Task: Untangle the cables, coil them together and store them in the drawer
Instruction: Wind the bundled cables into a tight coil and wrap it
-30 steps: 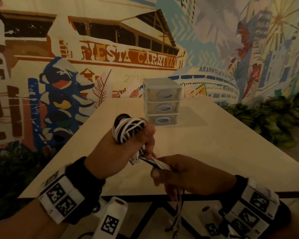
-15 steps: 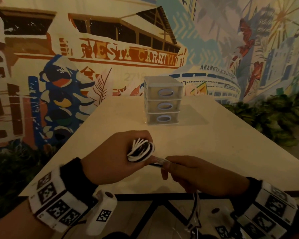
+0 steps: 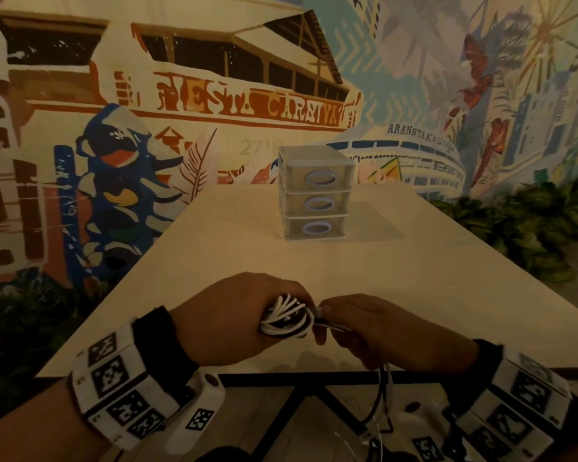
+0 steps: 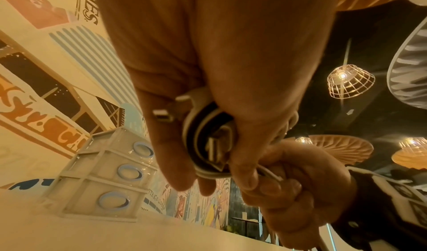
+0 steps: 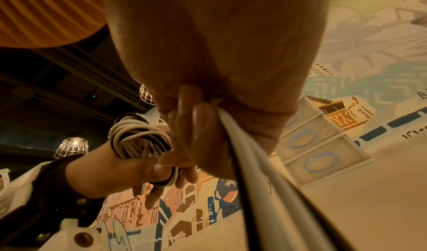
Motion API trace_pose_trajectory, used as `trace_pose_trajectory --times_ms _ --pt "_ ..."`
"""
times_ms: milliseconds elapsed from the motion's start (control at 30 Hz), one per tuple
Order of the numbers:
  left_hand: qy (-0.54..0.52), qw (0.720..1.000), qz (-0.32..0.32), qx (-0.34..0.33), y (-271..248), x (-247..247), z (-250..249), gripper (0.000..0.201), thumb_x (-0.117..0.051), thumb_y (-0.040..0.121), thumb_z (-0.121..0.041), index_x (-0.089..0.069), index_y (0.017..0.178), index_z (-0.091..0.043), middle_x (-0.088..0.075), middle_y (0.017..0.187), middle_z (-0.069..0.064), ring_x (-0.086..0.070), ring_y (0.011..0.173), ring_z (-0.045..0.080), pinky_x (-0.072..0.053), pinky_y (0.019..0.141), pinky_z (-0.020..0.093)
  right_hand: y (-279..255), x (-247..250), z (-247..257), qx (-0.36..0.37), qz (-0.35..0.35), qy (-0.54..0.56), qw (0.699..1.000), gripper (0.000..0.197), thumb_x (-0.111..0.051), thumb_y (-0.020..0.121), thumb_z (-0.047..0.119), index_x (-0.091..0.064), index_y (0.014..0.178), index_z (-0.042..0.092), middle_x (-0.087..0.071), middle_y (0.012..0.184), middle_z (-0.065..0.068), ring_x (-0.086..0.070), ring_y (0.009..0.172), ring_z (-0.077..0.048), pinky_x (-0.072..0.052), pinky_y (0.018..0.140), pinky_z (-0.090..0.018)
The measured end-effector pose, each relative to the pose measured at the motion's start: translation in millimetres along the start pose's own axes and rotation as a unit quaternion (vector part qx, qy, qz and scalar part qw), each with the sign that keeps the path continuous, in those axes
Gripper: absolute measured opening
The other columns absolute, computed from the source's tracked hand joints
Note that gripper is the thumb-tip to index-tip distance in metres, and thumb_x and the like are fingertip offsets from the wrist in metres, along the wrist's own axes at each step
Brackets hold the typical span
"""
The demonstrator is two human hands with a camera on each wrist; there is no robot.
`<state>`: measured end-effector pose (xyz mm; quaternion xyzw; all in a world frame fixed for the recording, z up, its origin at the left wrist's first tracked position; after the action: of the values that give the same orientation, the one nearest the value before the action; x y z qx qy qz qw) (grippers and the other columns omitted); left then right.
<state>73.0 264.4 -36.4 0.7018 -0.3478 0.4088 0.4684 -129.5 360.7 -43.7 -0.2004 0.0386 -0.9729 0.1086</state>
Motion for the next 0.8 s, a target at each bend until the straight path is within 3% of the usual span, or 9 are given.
trace_pose_trajectory --times_ms 100,200,333,400,467,500,600,667,800 --pt "0.053 0.998 0.017 0.002 0 -2 -4 0.019 -0.05 0.091 -0.049 -0.051 0.107 -0.038 -0.066 0.095 -0.009 -0.059 0.085 0.008 -0.053 0.08 0.031 1 2 -3 -0.007 -0.003 0.015 1.0 0.046 -0.034 0.109 0.033 -0.062 0.087 0.004 -0.039 0.07 -0.002 -0.029 0.054 -0.013 -0.026 0.052 -0.031" --pt "0.083 0.995 0.042 0.018 -1 0 -7 0.019 -0.052 0.091 -0.045 -0.053 0.108 -0.037 -0.062 0.093 -0.011 -0.056 0.084 0.009 -0.051 0.078 0.032 2 0 0 0.01 0.014 0.024 1.0 0.05 -0.033 0.11 0.034 -0.064 0.071 0.026 -0.038 0.067 0.001 -0.026 0.054 -0.016 -0.024 0.053 -0.034" --pt "0.184 0.981 0.058 0.026 3 1 -18 0.025 -0.063 0.083 -0.03 -0.058 0.107 -0.026 -0.062 0.085 -0.005 -0.056 0.077 0.016 -0.054 0.067 0.035 4 -2 9 0.012 0.002 0.001 1.0 0.062 -0.042 0.092 0.073 -0.048 0.066 0.017 -0.033 0.067 -0.01 -0.022 0.055 -0.021 -0.023 0.055 -0.036" --pt "0.222 0.973 0.054 0.017 3 1 -22 0.032 -0.078 0.066 -0.02 -0.06 0.092 -0.025 -0.058 0.068 -0.006 -0.055 0.06 0.014 -0.05 0.05 0.025 4 -4 12 0.021 0.024 -0.023 0.999 0.071 -0.044 0.084 0.083 -0.044 0.071 0.013 -0.029 0.07 -0.015 -0.021 0.056 -0.025 -0.022 0.056 -0.038" --pt "0.251 0.966 0.066 0.008 6 3 -28 0.029 -0.077 0.058 -0.015 -0.056 0.075 -0.025 -0.051 0.057 -0.008 -0.049 0.05 0.01 -0.036 0.043 0.018 4 -3 16 0.013 0.035 -0.08 0.996 0.075 -0.044 0.078 0.086 -0.051 0.073 0.012 -0.044 0.065 -0.008 -0.035 0.052 -0.019 -0.035 0.055 -0.034" --pt "0.245 0.966 0.079 0.013 7 2 -30 0.022 -0.071 0.064 -0.015 -0.053 0.074 -0.025 -0.051 0.059 -0.008 -0.047 0.051 0.011 -0.036 0.045 0.02 4 -2 18 0.007 0.04 -0.124 0.991 0.075 -0.044 0.077 0.086 -0.057 0.076 0.011 -0.053 0.065 -0.003 -0.045 0.052 -0.017 -0.042 0.057 -0.032" --pt "0.254 0.957 0.12 0.076 10 -3 -33 0.006 -0.047 0.092 -0.019 -0.049 0.093 -0.025 -0.055 0.082 -0.003 -0.04 0.071 0.016 -0.038 0.062 0.031 5 0 21 0.008 0.063 -0.225 0.972 0.067 -0.054 0.08 0.076 -0.066 0.092 0.011 -0.069 0.075 0.001 -0.06 0.056 -0.013 -0.055 0.065 -0.029" --pt "0.278 0.95 0.114 0.09 10 -5 -37 0.008 -0.044 0.094 -0.019 -0.047 0.099 -0.024 -0.055 0.091 -0.001 -0.038 0.076 0.017 -0.031 0.066 0.031 7 1 22 0.014 0.069 -0.268 0.961 0.062 -0.064 0.083 0.07 -0.069 0.102 0.011 -0.075 0.084 -0.004 -0.066 0.061 -0.011 -0.057 0.069 -0.029" --pt "0.292 0.939 0.133 0.124 15 -14 -44 0.014 -0.043 0.096 -0.021 -0.051 0.108 -0.021 -0.056 0.1 0.0 -0.051 0.093 0.02 -0.027 0.068 0.029 14 3 29 -0.026 0.075 -0.311 0.947 0.049 -0.072 0.083 0.061 -0.074 0.099 0.015 -0.077 0.084 -0.001 -0.071 0.069 -0.009 -0.052 0.063 -0.015"
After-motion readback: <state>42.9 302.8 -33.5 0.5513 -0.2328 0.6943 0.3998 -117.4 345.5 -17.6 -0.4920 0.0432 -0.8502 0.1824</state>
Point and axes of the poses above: each hand's wrist, its own y-axis towards the middle knuckle, its own x-axis out of the back of the hand, z = x × y, the point moved 1 cm from there along y, towards the middle knuckle
